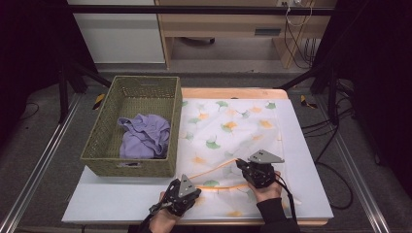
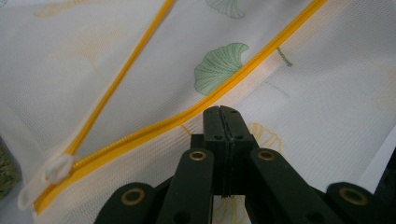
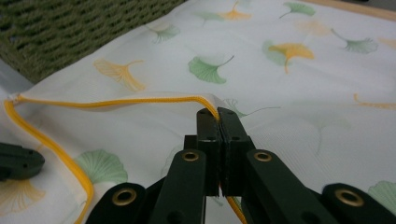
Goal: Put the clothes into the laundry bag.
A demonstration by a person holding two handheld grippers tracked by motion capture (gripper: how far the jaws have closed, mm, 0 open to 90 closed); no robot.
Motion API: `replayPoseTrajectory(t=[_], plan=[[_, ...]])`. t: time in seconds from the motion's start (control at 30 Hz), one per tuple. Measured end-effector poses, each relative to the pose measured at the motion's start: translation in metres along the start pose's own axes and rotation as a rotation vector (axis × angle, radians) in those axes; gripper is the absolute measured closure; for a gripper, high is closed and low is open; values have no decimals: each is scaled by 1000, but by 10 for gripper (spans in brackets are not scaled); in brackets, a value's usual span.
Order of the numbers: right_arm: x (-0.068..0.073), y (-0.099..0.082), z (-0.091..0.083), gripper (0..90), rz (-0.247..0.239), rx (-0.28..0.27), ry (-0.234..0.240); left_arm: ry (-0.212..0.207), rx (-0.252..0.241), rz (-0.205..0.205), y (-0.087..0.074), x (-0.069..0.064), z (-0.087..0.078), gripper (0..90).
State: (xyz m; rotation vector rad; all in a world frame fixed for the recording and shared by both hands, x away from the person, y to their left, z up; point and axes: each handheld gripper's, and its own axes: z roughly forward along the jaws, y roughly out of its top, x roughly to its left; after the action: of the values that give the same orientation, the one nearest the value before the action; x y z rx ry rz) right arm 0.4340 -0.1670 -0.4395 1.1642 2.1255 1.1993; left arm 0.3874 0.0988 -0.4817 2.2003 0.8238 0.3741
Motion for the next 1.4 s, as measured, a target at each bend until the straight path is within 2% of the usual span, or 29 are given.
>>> replayPoseTrajectory(t=[0.23, 0.43, 0.7, 0.8, 0.83, 0.87, 0.97, 1.0, 1.1, 1.3, 1.4], plan=[[-4, 14, -10, 886, 18, -70, -5, -5, -3, -4, 0, 0, 0, 886], [-7, 22, -15, 886, 26, -110, -12, -3, -2, -3, 0, 0, 0, 886], [-7, 20, -12, 885, 29, -90, -5, -7, -10, 6, -1, 0, 0, 867], [-7, 18, -11, 885, 29, -82, -1, -15, -31, 4, -1, 1, -4, 814], [-8, 16, -10, 884, 28, -77, 2, -18, -39, 5, 0, 1, -6, 761], [-8, 16, -10, 884, 28, -77, 2, -12, -47, 4, 1, 1, -9, 761], [-9, 14, -10, 884, 32, -68, 7, -12, -68, -8, 3, 4, -17, 622], [-9, 14, -10, 884, 32, -68, 7, -11, -75, -9, 4, 5, -20, 622], [-8, 13, -9, 883, 36, -59, 9, 0, -98, -6, 8, 7, -29, 512], [-7, 12, -10, 884, 33, -59, 11, 8, -117, -11, 17, 12, -44, 410], [-7, 12, -10, 883, 30, -59, 10, 8, -130, -16, 21, 15, -51, 390]])
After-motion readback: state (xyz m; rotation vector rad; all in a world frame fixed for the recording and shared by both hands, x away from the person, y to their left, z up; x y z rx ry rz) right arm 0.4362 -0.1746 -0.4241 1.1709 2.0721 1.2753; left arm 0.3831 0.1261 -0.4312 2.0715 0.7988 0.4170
